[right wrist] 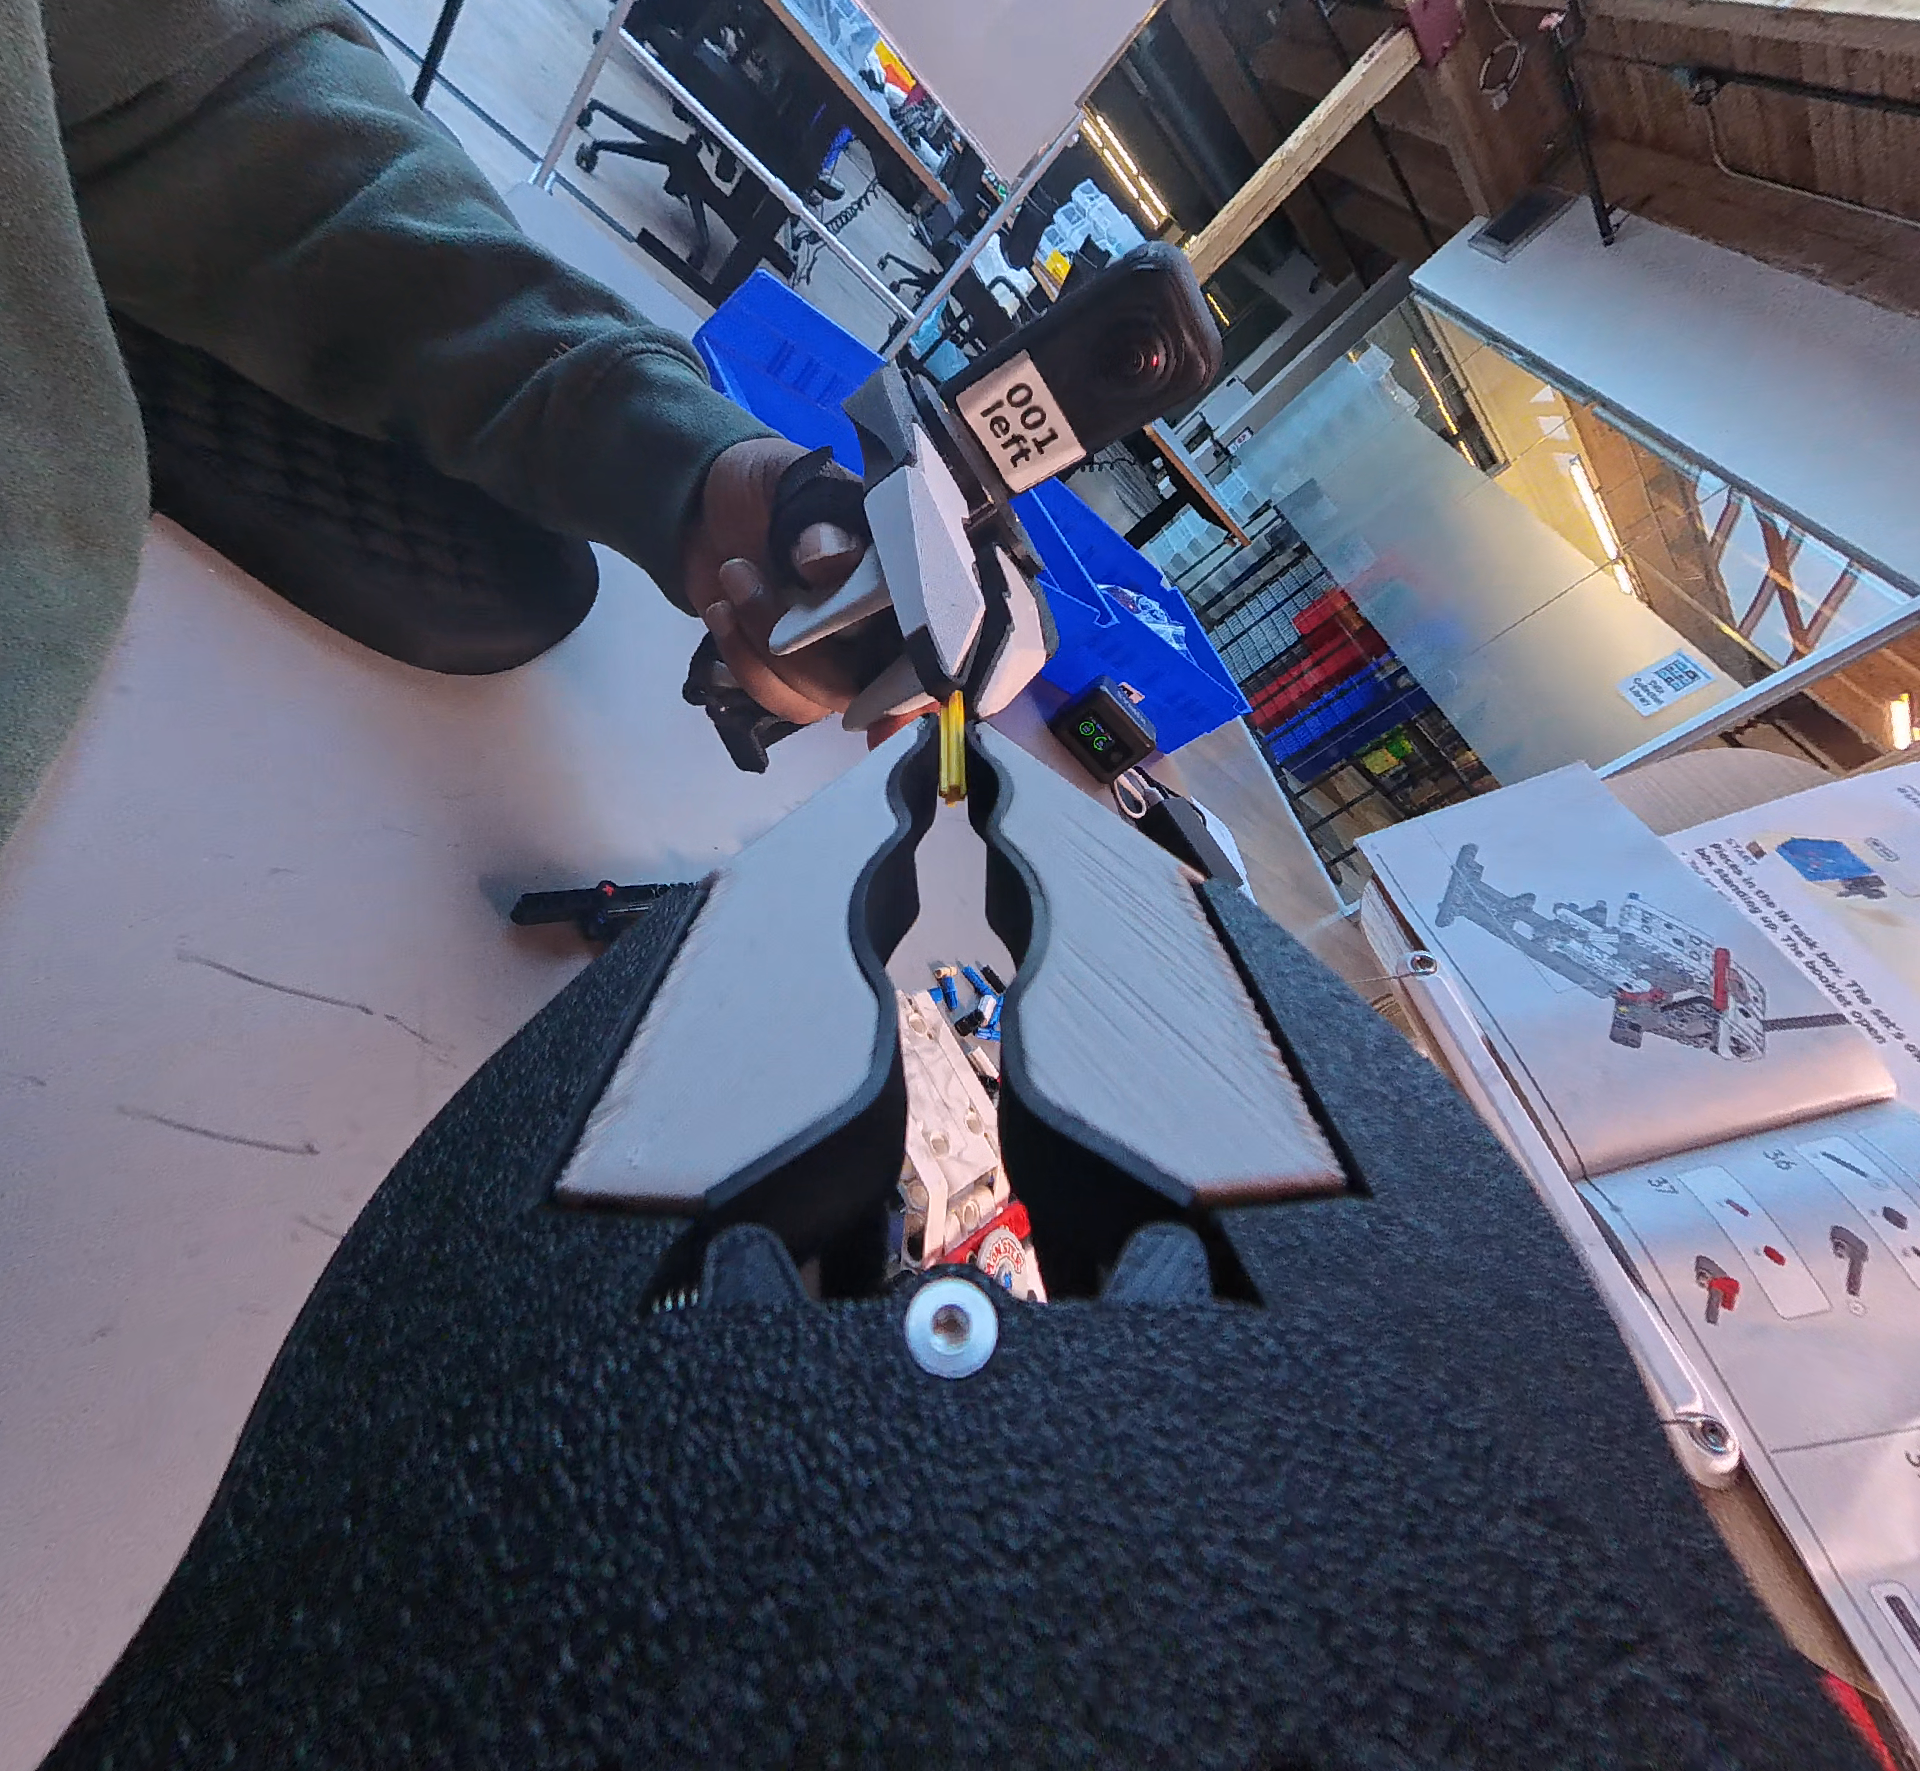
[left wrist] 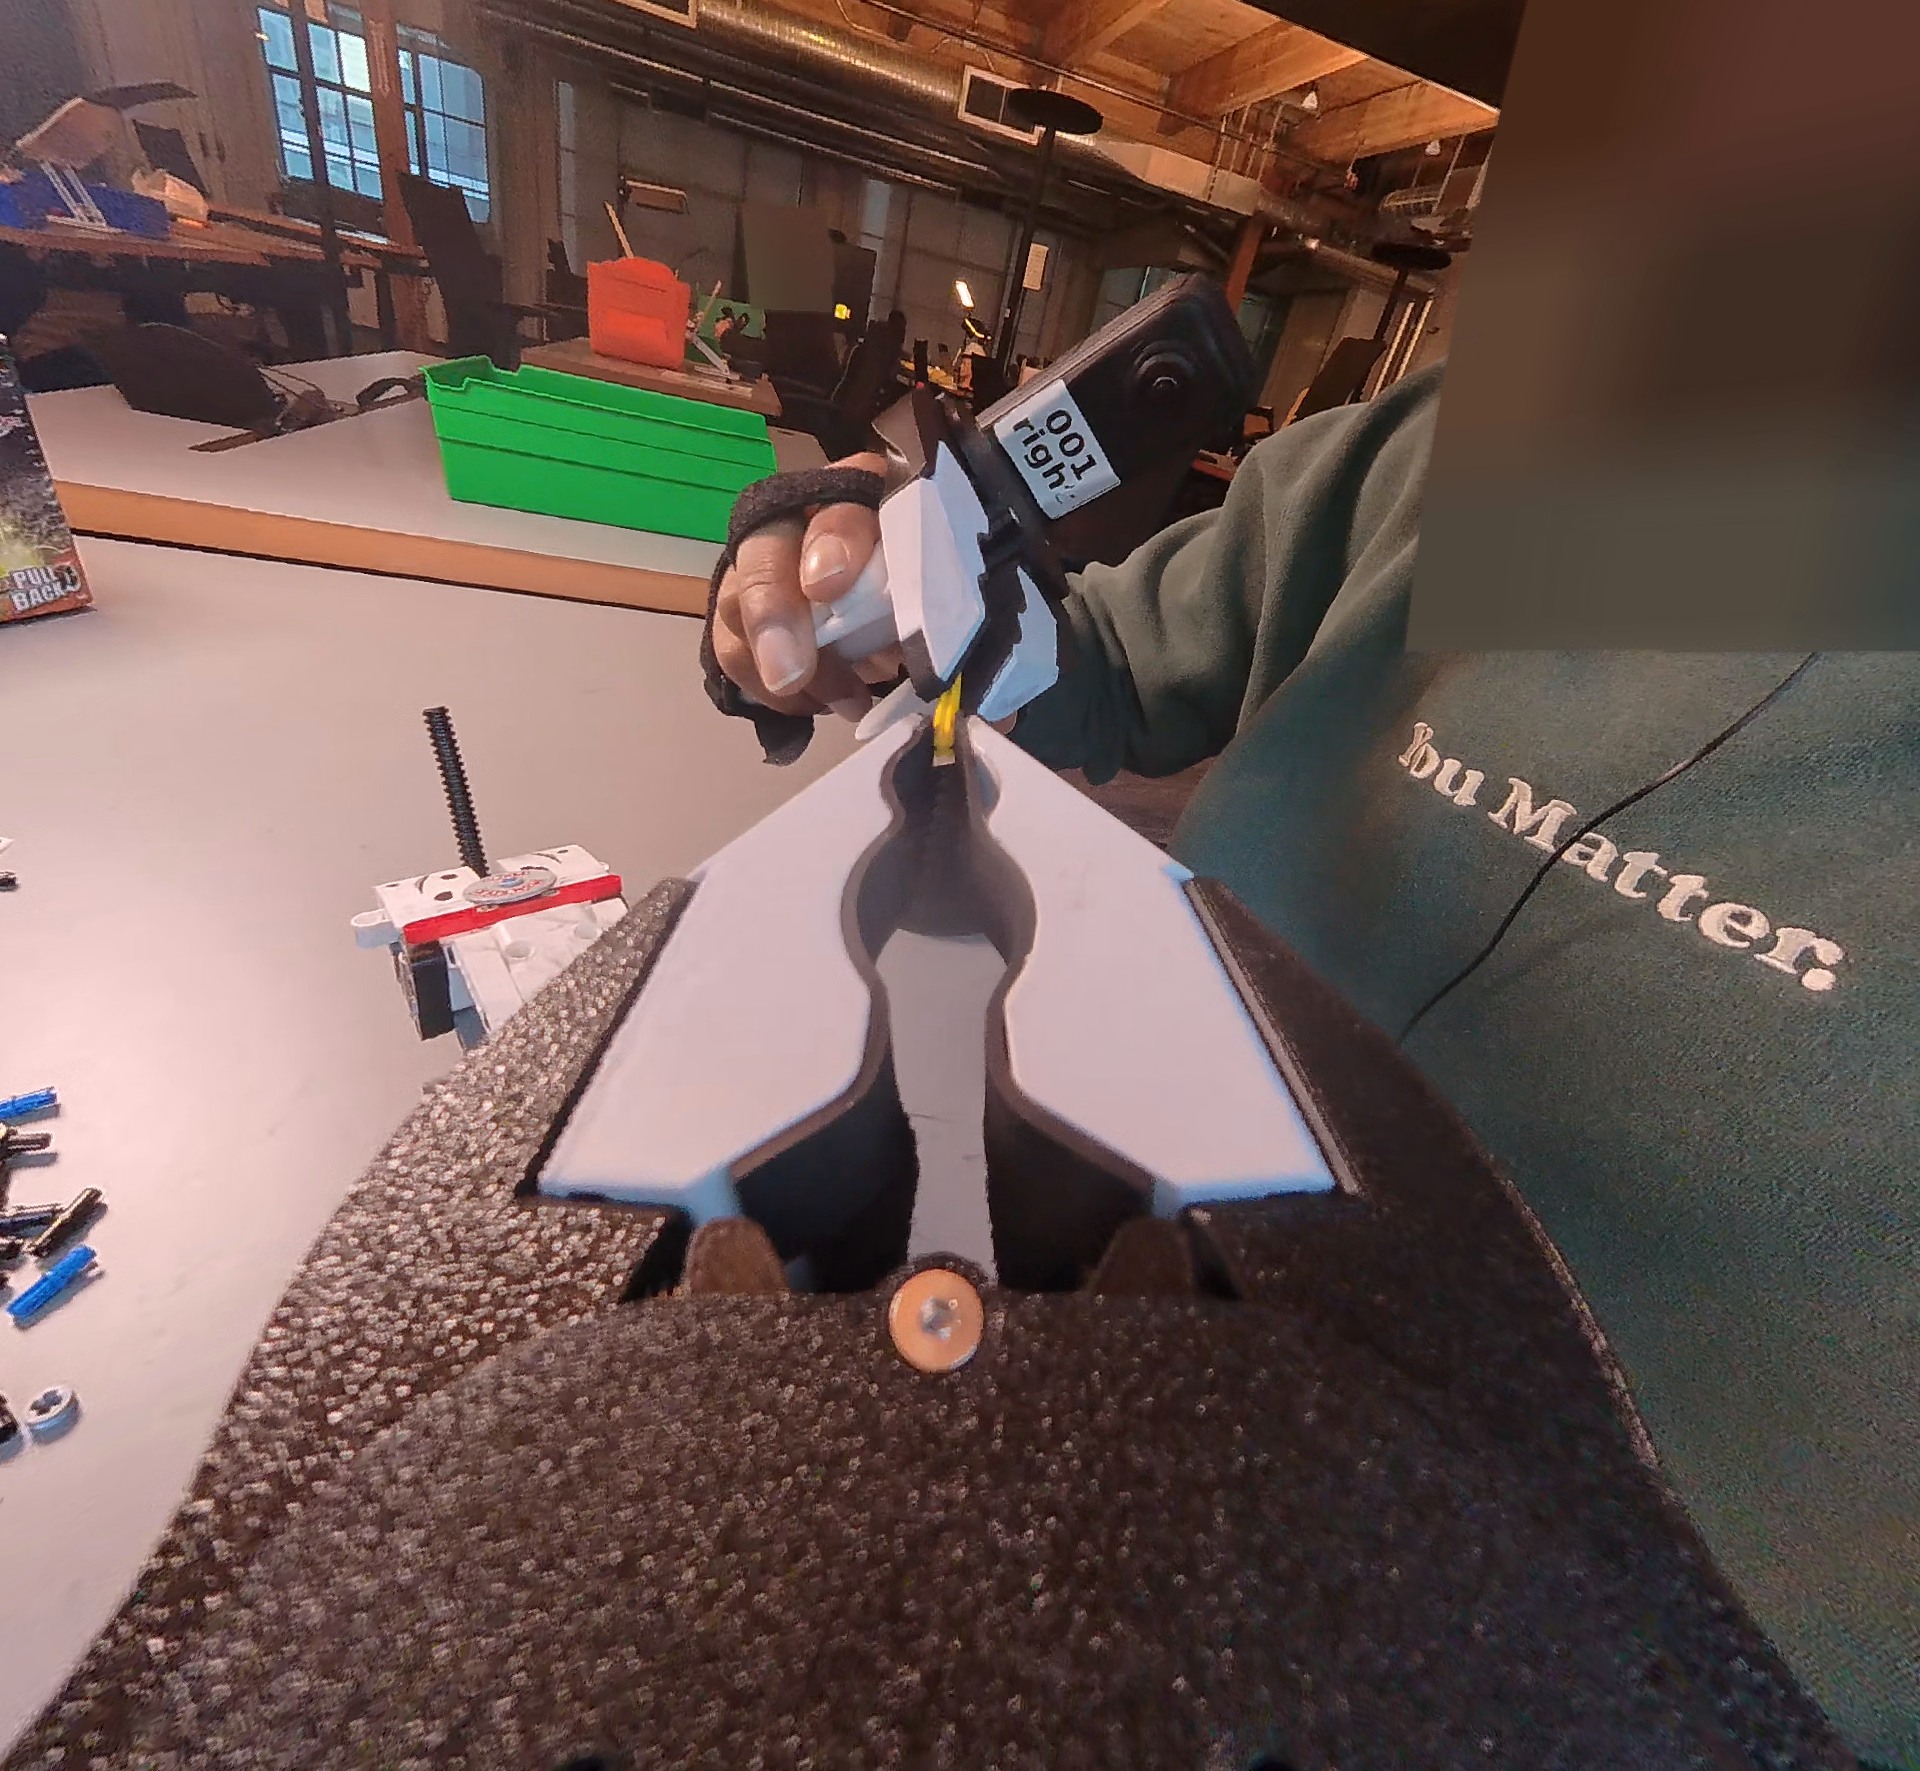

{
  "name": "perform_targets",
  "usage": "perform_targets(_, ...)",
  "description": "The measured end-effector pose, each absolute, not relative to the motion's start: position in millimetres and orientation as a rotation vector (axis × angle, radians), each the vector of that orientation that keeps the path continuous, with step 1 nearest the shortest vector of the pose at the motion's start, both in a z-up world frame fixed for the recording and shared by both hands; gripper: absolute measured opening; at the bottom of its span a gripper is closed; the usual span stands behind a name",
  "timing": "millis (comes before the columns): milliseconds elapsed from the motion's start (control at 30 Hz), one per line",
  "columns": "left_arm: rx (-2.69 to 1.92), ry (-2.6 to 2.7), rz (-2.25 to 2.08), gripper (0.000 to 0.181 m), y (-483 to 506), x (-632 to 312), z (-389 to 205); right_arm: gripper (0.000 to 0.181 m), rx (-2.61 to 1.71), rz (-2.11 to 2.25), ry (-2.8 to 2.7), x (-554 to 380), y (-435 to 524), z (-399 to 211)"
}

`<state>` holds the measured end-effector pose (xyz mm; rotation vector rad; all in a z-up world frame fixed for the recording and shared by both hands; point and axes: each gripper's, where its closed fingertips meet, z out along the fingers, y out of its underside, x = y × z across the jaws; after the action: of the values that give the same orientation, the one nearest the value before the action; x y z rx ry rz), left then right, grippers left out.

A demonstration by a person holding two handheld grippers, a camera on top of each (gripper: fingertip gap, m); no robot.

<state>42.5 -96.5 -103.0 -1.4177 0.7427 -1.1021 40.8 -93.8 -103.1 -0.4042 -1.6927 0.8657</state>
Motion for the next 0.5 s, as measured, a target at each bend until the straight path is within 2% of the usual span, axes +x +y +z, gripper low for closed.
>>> perform_targets(367,-1.431,0.732,-1.134,0.003,-98.4,42.3,-104.9,0.003,-0.414,0.889,-1.703,39.1,-96.3,-105.2)
perform_targets(500,-1.507,0.744,-1.010,0.007,-91.3,33.3,-109.4,0.003,-0.488,0.922,-1.708,34.6,-89.6,-108.9)
